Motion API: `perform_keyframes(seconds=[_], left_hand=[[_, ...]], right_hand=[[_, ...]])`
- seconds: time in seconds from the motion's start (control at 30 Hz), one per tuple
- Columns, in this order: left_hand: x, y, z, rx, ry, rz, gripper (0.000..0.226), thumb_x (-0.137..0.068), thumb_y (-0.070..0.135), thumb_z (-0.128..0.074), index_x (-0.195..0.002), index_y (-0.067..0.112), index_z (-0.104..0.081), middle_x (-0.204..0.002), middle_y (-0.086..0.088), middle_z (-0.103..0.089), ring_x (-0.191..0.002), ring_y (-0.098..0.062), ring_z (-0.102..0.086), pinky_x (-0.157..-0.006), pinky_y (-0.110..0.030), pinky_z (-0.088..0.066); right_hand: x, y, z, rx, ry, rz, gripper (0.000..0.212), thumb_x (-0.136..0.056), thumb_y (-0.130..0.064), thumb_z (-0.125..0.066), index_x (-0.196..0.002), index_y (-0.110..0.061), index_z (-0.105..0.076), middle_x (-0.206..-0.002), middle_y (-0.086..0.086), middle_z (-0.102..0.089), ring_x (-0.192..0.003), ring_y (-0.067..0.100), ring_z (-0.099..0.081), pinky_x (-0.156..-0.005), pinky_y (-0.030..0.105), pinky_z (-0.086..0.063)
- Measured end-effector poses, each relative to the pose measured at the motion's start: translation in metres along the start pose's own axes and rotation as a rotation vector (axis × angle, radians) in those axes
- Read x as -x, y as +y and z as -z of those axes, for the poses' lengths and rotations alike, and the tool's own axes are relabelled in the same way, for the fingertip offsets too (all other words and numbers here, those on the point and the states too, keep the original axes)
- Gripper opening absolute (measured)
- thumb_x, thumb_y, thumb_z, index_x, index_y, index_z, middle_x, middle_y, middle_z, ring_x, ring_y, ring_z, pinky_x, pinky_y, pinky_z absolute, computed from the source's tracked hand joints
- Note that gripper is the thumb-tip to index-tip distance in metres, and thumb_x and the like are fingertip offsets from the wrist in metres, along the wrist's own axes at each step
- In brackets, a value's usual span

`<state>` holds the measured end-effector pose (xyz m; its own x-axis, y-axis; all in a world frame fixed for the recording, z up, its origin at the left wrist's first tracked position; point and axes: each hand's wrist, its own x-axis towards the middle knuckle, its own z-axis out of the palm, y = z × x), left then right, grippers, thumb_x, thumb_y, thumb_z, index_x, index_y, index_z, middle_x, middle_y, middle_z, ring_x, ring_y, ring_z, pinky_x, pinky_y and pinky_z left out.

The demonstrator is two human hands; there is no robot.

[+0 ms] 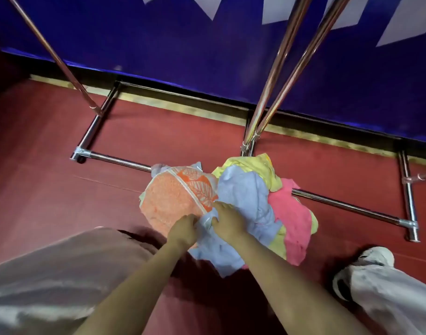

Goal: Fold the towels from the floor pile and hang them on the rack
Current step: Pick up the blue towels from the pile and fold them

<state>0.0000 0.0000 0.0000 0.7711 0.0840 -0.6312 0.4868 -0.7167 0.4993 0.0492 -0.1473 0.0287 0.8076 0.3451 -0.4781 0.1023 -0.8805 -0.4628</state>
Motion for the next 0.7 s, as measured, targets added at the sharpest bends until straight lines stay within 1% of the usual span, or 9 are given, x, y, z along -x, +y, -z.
perform_keyframes(seconds=[0.13,0.2,0.3,0.37,0.43,0.47,0.57,0.63,0.7], left_hand=[[-0.003,-0.005,-0.008,0.012,-0.011,0.027,0.031,-0.087,0.029,-0.054,-0.111,0.013,-0.064,-0.106,-0.007,-0.068,-0.098,-0.029,-0.063,-0.085,-0.036,-0.05],[-0.006,-0.008,-0.013,-0.023,-0.024,0.047,0.025,-0.088,0.024,-0.057,-0.11,0.013,-0.063,-0.104,-0.008,-0.067,-0.099,-0.03,-0.062,-0.083,-0.033,-0.047],[-0.01,-0.011,-0.017,0.019,-0.023,0.049,0.016,-0.089,0.021,-0.056,-0.095,0.011,-0.067,-0.096,-0.01,-0.07,-0.091,-0.031,-0.064,-0.072,-0.029,-0.042],[-0.008,-0.008,-0.017,0.103,-0.011,0.056,0.022,-0.089,0.024,-0.053,-0.092,0.009,-0.068,-0.092,-0.009,-0.07,-0.083,-0.027,-0.062,-0.068,-0.026,-0.037],[-0.001,0.0,-0.011,0.184,0.048,0.022,0.037,-0.08,0.04,-0.045,-0.086,0.009,-0.065,-0.082,-0.007,-0.066,-0.074,-0.021,-0.053,-0.063,-0.027,-0.033],[0.001,0.004,-0.008,0.221,0.092,-0.005,0.035,-0.078,0.043,-0.043,-0.078,0.011,-0.06,-0.073,-0.003,-0.061,-0.069,-0.02,-0.049,-0.058,-0.027,-0.031],[0.008,0.022,0.009,0.351,0.251,-0.072,0.029,-0.093,0.019,-0.055,-0.066,0.014,-0.044,-0.06,0.003,-0.045,-0.058,-0.014,-0.039,-0.055,-0.026,-0.03],[0.014,0.04,0.026,0.409,0.349,-0.114,0.028,-0.094,0.012,-0.055,-0.068,0.006,-0.044,-0.061,0.0,-0.043,-0.058,-0.015,-0.036,-0.058,-0.033,-0.032],[0.023,0.061,0.044,0.451,0.401,-0.176,0.027,-0.094,0.011,-0.055,-0.069,0.006,-0.046,-0.061,0.001,-0.044,-0.059,-0.013,-0.037,-0.061,-0.034,-0.032]], right_hand=[[-0.015,0.003,0.0,0.219,-0.166,0.156,0.057,-0.096,-0.025,-0.046,-0.149,-0.019,-0.025,-0.155,-0.002,-0.028,-0.138,0.022,-0.029,-0.108,0.032,-0.026],[-0.019,0.011,-0.006,0.294,-0.196,0.149,0.057,-0.097,-0.026,-0.045,-0.149,-0.018,-0.023,-0.153,0.0,-0.029,-0.137,0.024,-0.029,-0.107,0.034,-0.028],[-0.02,0.022,-0.01,0.359,-0.219,0.112,0.057,-0.097,-0.026,-0.045,-0.149,-0.018,-0.023,-0.147,0.003,-0.036,-0.134,0.025,-0.032,-0.104,0.035,-0.033],[-0.018,0.027,-0.012,0.351,-0.221,0.105,0.053,-0.097,-0.026,-0.044,-0.147,-0.019,-0.028,-0.142,0.004,-0.041,-0.131,0.025,-0.036,-0.102,0.035,-0.035],[-0.014,0.028,-0.011,0.338,-0.231,0.081,0.046,-0.098,-0.026,-0.04,-0.142,-0.018,-0.035,-0.137,0.006,-0.046,-0.128,0.026,-0.039,-0.099,0.036,-0.036],[-0.012,0.029,-0.009,0.34,-0.215,0.075,0.041,-0.098,-0.025,-0.039,-0.138,-0.016,-0.041,-0.133,0.007,-0.049,-0.126,0.027,-0.041,-0.097,0.037,-0.037],[-0.002,0.029,0.0,0.335,-0.168,0.051,0.033,-0.096,-0.025,-0.037,-0.121,-0.01,-0.054,-0.122,0.012,-0.054,-0.118,0.03,-0.046,-0.093,0.038,-0.038],[0.01,0.028,0.01,0.238,-0.116,0.015,0.043,-0.091,-0.034,-0.031,-0.113,-0.009,-0.058,-0.115,0.014,-0.057,-0.112,0.031,-0.049,-0.092,0.037,-0.039],[0.02,0.027,0.022,0.114,-0.075,-0.013,0.062,-0.078,-0.045,-0.017,-0.1,-0.007,-0.061,-0.107,0.015,-0.06,-0.105,0.032,-0.052,-0.089,0.038,-0.04]])
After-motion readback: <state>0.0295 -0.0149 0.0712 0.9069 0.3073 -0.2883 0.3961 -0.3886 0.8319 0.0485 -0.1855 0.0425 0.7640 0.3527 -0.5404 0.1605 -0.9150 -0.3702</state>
